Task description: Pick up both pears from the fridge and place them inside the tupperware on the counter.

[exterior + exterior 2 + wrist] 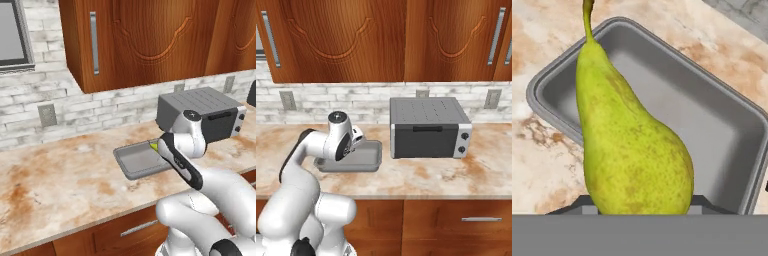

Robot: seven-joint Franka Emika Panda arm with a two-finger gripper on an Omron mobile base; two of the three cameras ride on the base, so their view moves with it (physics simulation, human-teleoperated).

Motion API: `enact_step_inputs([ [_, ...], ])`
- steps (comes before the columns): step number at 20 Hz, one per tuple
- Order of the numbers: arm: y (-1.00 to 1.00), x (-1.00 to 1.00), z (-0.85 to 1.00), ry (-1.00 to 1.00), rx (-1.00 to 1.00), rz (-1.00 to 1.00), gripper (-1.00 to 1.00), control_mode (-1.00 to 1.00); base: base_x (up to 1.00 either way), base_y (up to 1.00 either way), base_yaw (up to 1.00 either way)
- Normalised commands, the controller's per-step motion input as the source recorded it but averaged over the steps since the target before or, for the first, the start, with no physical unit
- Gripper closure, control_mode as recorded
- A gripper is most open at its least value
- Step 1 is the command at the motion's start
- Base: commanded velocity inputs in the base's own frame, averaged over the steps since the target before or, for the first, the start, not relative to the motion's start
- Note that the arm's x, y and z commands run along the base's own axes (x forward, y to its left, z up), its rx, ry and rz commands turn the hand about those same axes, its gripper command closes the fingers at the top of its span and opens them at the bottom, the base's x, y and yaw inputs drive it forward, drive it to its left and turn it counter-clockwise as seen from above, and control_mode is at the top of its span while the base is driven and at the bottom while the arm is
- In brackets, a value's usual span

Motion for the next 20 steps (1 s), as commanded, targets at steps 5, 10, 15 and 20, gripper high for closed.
enact_step_inputs([
  [5, 0.00, 0.49, -0.31, 0.06, 0.00, 0.00, 1.00, -1.00, 0.00, 0.00, 0.00],
  [10, 0.00, 0.41, -0.35, 0.01, 0.00, 0.00, 1.00, -1.00, 0.00, 0.00, 0.00],
  [15, 0.00, 0.40, -0.36, 0.00, -0.01, 0.00, 1.00, -1.00, 0.00, 0.00, 0.00],
  [20, 0.00, 0.39, -0.34, 0.01, -0.01, 0.00, 1.00, -1.00, 0.00, 0.00, 0.00],
])
